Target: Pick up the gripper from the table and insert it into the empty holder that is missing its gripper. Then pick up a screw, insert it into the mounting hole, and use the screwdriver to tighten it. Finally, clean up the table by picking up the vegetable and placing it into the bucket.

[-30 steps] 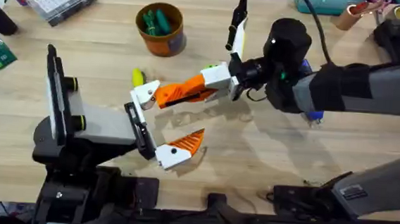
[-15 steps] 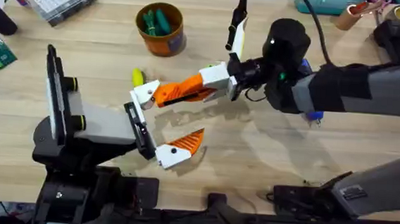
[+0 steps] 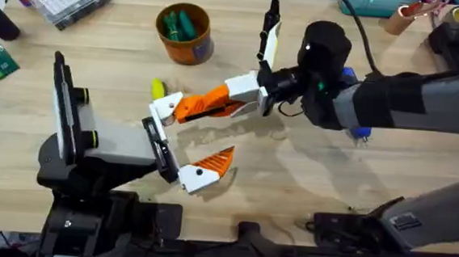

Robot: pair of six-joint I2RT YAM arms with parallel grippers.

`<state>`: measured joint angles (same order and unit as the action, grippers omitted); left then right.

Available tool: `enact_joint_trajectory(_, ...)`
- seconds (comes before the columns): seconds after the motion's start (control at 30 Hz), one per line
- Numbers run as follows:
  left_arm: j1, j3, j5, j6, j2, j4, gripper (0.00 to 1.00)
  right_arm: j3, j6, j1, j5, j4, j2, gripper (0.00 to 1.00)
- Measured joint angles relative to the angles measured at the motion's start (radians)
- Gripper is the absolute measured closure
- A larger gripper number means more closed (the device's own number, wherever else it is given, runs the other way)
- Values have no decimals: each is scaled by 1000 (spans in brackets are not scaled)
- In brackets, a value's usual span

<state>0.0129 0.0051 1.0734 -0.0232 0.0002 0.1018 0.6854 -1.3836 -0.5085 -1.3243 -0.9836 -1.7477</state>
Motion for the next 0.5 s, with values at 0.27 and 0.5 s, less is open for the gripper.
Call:
enact_joint_trajectory(0.27,-4,0,-4,-2,0,-1,12,33,22,-4,4,92,0,987)
enact_joint_trajectory(0.5,-6,0,-21,-7,0,-2,12,76,75,-24,22,176,-2,989)
